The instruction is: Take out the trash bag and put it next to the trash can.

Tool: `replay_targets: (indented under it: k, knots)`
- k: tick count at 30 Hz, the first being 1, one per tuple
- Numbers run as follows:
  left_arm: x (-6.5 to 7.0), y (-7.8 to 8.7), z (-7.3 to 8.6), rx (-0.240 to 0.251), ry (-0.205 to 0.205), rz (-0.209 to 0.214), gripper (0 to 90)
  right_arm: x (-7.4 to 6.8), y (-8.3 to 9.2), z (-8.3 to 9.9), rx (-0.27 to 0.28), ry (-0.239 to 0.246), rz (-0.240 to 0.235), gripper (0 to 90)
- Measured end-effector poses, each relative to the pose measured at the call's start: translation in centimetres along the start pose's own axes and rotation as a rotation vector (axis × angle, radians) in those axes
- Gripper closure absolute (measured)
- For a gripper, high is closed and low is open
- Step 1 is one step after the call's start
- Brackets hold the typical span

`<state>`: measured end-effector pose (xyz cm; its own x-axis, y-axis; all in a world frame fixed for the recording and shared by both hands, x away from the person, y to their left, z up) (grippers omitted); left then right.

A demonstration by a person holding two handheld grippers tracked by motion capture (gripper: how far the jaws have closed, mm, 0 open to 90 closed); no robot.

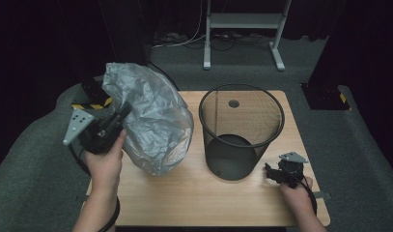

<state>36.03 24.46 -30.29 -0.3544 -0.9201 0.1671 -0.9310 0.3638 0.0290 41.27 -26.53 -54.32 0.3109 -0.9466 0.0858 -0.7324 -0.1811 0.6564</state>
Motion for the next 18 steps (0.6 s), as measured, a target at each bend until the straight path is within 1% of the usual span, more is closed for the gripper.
replay_targets:
  k: [2,7,11,13,16,18]
  knots:
    - [-0.1,-1.0,1.0,-0.033,0.013,-0.01,88.2,-0.1,-0.1,-0.1,-0.001,0.002,-0.003,16.4]
    - [-0.2,-3.2,2.4,-0.095,-0.03,-0.039,88.2,-0.2,-0.2,-0.2,0.003,0.021,-0.008,16.4]
    - [-0.2,-5.1,3.1,-0.129,-0.062,-0.068,88.2,-0.2,-0.2,-0.2,0.0,0.015,-0.015,16.2]
    - [-0.3,-6.3,3.3,-0.15,-0.084,-0.084,88.2,-0.1,-0.2,-0.2,0.0,0.012,-0.019,16.0]
    - [-0.5,-8.0,3.5,-0.17,-0.076,-0.101,88.2,0.0,-0.3,-0.2,-0.003,0.008,-0.025,16.0]
    - [-0.4,-9.3,3.7,-0.178,-0.093,-0.11,88.2,0.0,-0.3,-0.2,-0.004,0.004,-0.029,16.0]
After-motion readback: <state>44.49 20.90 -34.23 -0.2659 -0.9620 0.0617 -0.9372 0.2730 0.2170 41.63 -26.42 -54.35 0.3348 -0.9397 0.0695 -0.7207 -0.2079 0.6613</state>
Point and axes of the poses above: each handheld gripper's, and its own axes: y roughly backward along the jaws, z roughly out of its underside, x roughly to its right, the point moved 3 cm from there along -y, roughly forward along the jaws, and after that the axes turned 2 degrees about -z, right-handed, at the moved point
